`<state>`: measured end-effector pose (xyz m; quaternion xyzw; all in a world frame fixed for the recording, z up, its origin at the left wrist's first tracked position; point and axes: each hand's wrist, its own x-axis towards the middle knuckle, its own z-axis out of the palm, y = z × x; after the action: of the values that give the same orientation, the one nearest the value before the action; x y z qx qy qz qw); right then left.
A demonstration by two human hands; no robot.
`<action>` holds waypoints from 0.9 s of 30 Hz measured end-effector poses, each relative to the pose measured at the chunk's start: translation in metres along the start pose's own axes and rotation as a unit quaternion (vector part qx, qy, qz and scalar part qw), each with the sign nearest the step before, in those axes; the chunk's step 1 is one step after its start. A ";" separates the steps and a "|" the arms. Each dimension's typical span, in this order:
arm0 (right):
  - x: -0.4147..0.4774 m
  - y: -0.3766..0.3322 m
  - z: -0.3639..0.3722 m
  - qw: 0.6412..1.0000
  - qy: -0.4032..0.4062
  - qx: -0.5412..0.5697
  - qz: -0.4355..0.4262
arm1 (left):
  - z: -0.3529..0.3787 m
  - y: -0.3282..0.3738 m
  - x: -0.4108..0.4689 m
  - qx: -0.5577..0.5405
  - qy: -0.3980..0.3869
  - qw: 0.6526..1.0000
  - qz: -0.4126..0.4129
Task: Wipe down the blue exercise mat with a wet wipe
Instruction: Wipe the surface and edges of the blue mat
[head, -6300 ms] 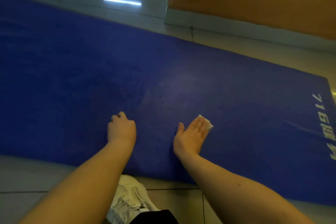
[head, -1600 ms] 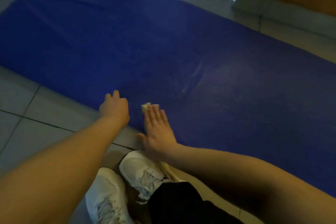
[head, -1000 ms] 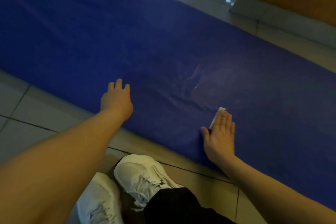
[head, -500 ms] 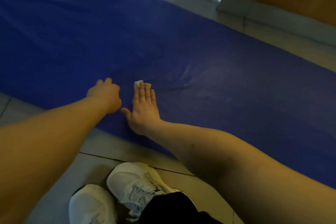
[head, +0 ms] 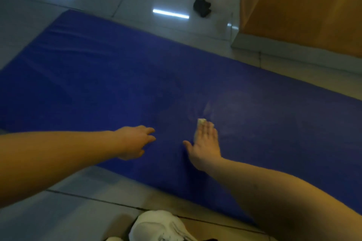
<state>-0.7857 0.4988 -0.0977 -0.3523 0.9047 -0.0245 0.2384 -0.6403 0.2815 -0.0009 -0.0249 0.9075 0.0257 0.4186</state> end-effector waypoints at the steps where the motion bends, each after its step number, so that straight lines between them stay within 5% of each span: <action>1: -0.002 0.017 -0.002 0.999 0.006 -0.005 0.035 | 0.004 0.001 0.003 -0.008 0.023 1.000 -0.006; 8: 0.014 0.005 -0.002 0.975 0.037 0.067 0.210 | 0.024 -0.020 0.041 -0.065 0.109 0.981 -0.144; 10: 0.023 -0.024 0.002 0.984 0.036 0.057 0.163 | 0.026 -0.032 0.041 -0.088 0.097 0.978 -0.161; 14: 0.035 -0.079 0.005 0.998 -0.017 0.012 -0.062 | 0.029 -0.044 0.037 -0.094 0.077 0.980 -0.157; 19: 0.049 -0.064 0.005 0.990 -0.007 -0.024 -0.137 | 0.029 -0.042 0.039 -0.084 0.083 0.981 -0.152; 21: 0.052 -0.028 -0.001 0.995 0.033 -0.013 -0.089 | 0.029 -0.041 0.039 -0.083 0.087 0.981 -0.154; 27: 0.049 0.075 -0.028 0.968 0.084 0.047 0.233 | 0.028 -0.039 0.040 -0.081 0.092 0.980 -0.156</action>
<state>-0.8762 0.5202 -0.1095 -0.1173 0.9764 -0.0399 0.1771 -0.6428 0.2433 -0.0504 -0.2019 0.9220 0.0312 0.3288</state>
